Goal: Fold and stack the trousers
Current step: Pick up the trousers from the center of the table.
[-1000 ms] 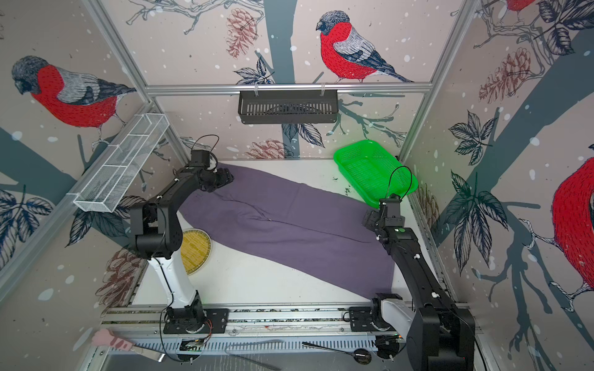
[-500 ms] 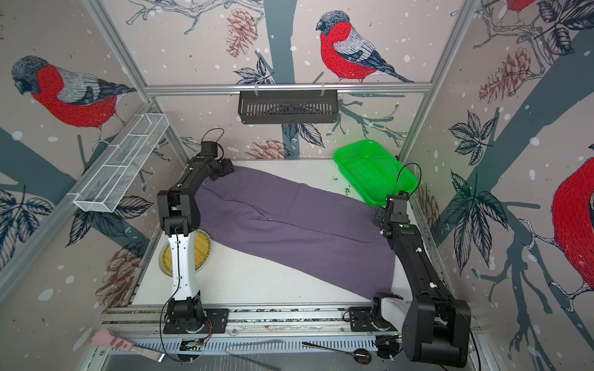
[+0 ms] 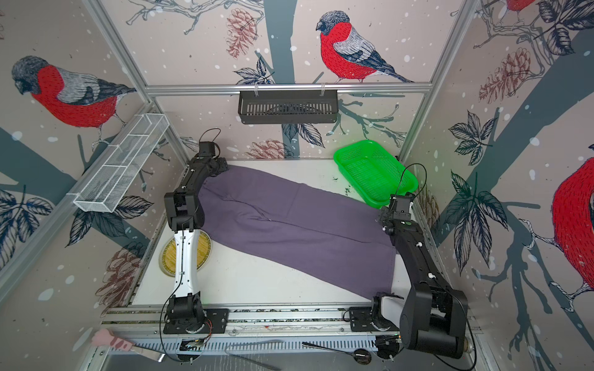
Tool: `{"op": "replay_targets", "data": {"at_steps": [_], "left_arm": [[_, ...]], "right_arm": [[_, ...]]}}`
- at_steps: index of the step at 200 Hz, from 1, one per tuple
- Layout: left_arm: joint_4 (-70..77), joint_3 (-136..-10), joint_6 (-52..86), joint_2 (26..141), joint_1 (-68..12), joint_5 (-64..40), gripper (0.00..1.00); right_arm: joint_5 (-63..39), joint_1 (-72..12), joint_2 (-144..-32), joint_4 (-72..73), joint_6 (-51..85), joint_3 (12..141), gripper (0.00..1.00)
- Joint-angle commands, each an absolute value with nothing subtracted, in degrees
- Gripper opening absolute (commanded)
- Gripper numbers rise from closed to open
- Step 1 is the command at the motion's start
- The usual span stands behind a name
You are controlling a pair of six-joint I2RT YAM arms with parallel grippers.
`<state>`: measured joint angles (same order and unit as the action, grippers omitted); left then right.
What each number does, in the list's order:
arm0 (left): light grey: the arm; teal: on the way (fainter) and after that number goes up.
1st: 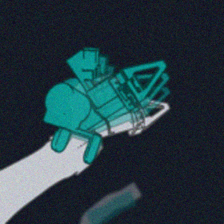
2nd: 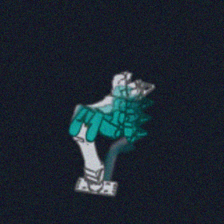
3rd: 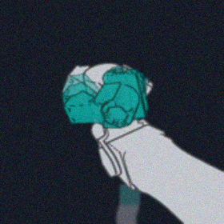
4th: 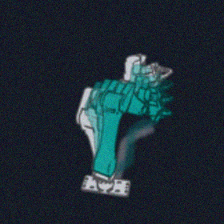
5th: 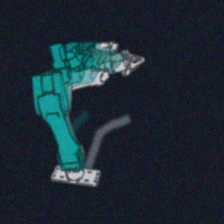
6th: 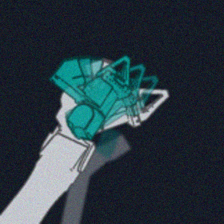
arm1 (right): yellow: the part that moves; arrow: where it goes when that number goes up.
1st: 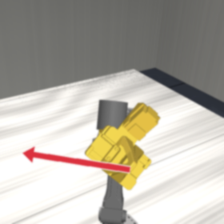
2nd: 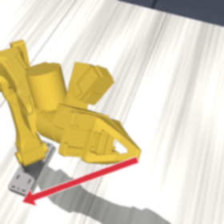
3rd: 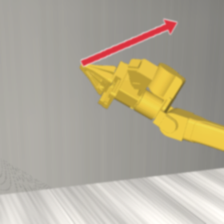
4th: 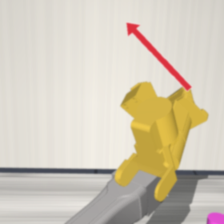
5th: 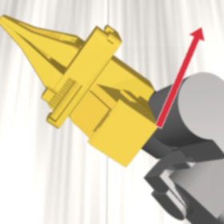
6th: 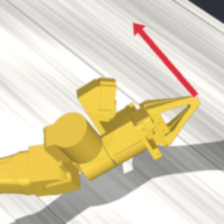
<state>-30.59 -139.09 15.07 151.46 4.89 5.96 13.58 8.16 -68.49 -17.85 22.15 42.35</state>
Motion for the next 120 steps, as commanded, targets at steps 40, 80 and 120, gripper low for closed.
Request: {"op": "replay_targets", "data": {"at_steps": [40, 80, 120], "left_arm": [[-29.3, -142.8, 9.4, 154.3, 6.9, 3.2, 0.74], [-30.4, -142.9, 7.9, 155.8, 7.8, 0.1, 0.73], [-30.3, -143.3, 5.9, 156.5, 8.0, 0.0, 0.72]], "right_arm": [[15.4, 8.3, -70.6, -15.6, 21.4, 42.3, 0.86], [15.9, 8.5, -71.5, -15.0, 21.4, 42.4, 0.86], [16.5, 8.8, -71.5, -14.9, 21.1, 42.3, 0.86]]}}
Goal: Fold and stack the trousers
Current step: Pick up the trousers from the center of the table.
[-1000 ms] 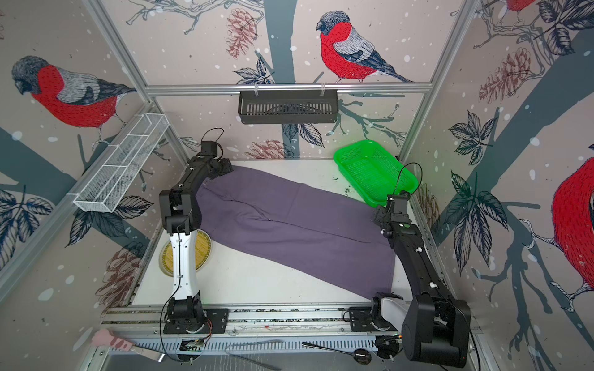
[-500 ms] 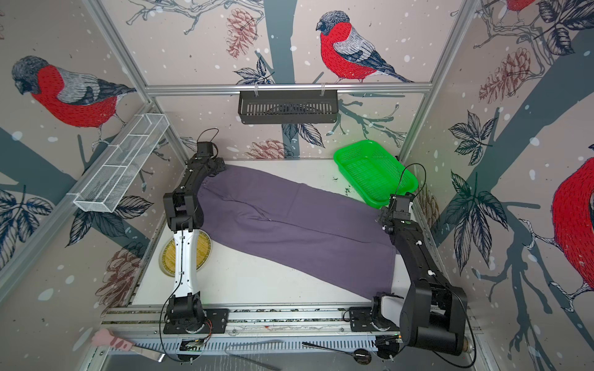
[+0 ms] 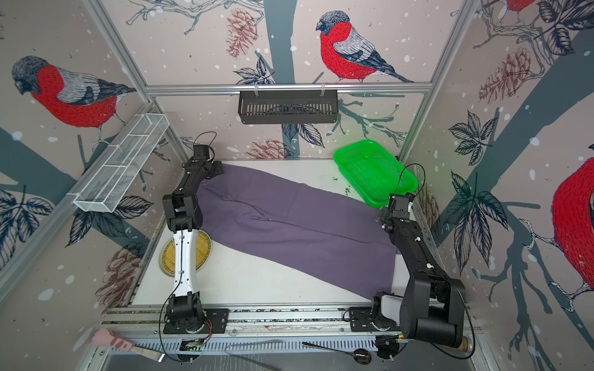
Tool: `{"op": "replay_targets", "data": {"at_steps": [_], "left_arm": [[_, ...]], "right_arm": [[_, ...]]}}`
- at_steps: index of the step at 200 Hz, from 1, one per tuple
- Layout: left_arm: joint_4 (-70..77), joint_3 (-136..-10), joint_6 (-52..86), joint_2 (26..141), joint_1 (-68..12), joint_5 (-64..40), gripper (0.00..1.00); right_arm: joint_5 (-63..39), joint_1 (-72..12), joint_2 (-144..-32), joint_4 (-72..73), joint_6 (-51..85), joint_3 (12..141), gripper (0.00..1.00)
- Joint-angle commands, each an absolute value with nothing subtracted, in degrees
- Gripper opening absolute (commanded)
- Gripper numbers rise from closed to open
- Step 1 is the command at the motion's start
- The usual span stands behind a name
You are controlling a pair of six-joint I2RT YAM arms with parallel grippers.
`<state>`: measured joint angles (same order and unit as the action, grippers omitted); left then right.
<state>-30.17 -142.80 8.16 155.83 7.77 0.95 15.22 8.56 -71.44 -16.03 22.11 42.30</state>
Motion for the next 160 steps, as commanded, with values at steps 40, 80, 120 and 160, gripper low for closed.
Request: {"op": "replay_targets", "data": {"at_steps": [40, 80, 120, 160], "left_arm": [[-31.9, -144.4, 6.4, 157.8, 9.1, -0.4, 0.69], [-33.3, -144.2, 6.9, 158.5, 9.1, -8.4, 0.58], [-35.4, -144.1, 6.4, 159.5, 9.1, -10.3, 0.42], [-36.4, -144.1, 6.4, 158.7, 9.0, -11.7, 0.10]], "right_arm": [[16.0, 9.3, -71.5, -14.6, 21.1, 41.7, 0.86], [15.1, 9.8, -71.5, -13.8, 21.3, 41.7, 0.86], [13.8, 10.0, -73.7, -12.8, 21.4, 41.6, 0.86], [12.9, 11.1, -74.7, -10.8, 21.4, 41.4, 0.86]]}}
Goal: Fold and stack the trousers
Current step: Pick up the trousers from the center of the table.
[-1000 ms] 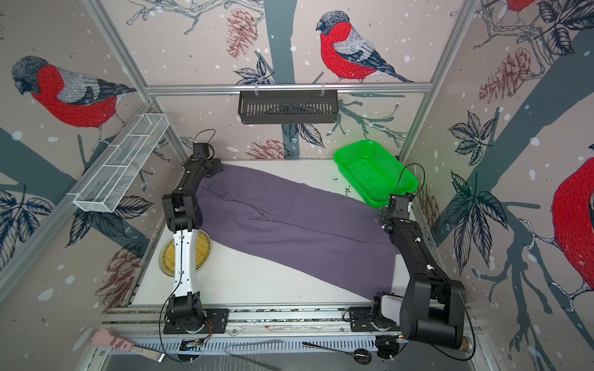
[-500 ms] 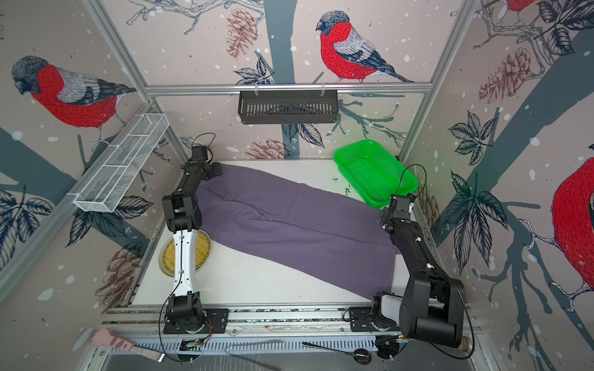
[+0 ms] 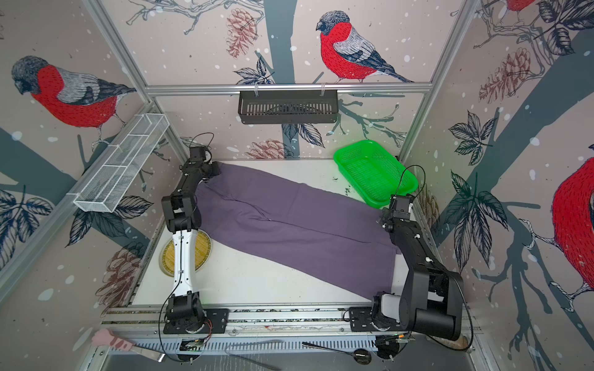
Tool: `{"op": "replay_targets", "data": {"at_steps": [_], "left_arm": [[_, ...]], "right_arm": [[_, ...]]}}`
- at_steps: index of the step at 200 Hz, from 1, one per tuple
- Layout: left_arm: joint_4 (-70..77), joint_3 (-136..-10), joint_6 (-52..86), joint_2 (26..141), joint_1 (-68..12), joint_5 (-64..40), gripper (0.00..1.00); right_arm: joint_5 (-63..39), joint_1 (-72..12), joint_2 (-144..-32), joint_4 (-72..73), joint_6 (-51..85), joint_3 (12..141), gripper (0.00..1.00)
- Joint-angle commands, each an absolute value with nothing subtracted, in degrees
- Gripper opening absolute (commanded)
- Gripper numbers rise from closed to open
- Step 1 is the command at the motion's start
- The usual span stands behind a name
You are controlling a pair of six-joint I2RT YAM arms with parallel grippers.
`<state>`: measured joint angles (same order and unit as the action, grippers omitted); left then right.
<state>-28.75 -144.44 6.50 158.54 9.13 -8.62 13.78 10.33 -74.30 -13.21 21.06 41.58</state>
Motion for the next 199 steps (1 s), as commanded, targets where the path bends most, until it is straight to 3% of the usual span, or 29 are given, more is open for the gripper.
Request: {"op": "replay_targets", "data": {"at_steps": [1, 14, 121, 199], "left_arm": [[-36.4, -144.1, 6.4, 158.6, 9.0, -11.7, 0.09], [-36.0, -143.7, 6.0, 157.2, 9.0, -11.3, 0.00], [-25.8, -123.2, 8.3, 138.4, 11.1, -11.8, 0.00], [-27.3, -122.8, 7.1, 137.0, 11.7, -14.4, 0.00]], "right_arm": [[12.9, 11.1, -74.7, -10.7, 21.3, 41.4, 0.86], [12.5, 11.8, -75.3, -9.7, 21.3, 41.0, 0.86], [3.7, 18.6, -87.5, -3.4, 16.8, 46.8, 0.82], [-0.1, 21.1, -98.9, -2.2, 13.3, 51.9, 0.77]]}}
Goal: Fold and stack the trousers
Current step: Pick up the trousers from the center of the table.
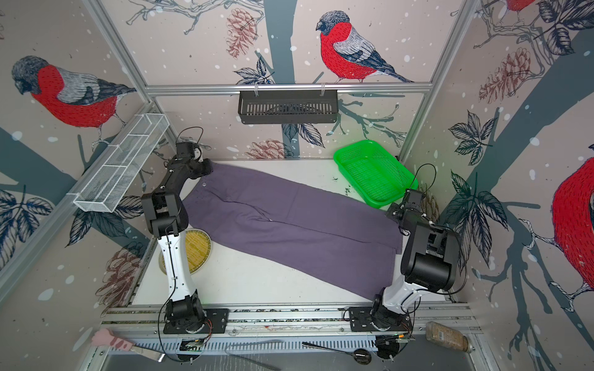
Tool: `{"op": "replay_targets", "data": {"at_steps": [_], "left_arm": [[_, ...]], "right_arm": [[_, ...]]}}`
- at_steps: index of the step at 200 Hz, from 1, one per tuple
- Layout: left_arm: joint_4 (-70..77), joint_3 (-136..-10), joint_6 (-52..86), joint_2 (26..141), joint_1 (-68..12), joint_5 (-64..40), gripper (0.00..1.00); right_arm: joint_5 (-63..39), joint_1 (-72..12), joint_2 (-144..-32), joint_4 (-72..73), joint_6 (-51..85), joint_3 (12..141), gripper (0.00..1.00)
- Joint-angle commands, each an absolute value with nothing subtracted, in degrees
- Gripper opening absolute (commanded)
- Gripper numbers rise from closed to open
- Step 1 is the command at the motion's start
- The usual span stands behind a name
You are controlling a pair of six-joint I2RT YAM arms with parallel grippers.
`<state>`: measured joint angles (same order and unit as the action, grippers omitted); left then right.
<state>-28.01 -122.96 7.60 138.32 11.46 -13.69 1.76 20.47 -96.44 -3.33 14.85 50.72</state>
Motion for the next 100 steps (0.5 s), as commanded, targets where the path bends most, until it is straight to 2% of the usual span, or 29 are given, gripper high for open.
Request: {"op": "replay_targets", "data": {"at_steps": [1, 74, 88, 100], "left_arm": [[-27.4, -122.9, 7.2, 137.0, 11.7, -14.4, 0.00], [-28.0, -123.2, 7.5, 137.5, 11.8, -15.2, 0.00], [-28.0, -123.3, 7.4, 137.6, 11.8, -15.4, 0.00], [-28.1, -123.5, 7.2, 137.5, 11.8, -15.5, 0.00]], "right_arm": [[-0.2, 21.0, -99.0, -2.2, 13.3, 52.0, 0.77], [-7.3, 20.9, -103.6, -1.5, 11.3, 53.3, 0.70], [-7.7, 21.0, -104.0, -1.6, 11.0, 53.2, 0.62], [-7.8, 21.0, -103.8, -1.8, 10.9, 53.3, 0.49]]}}
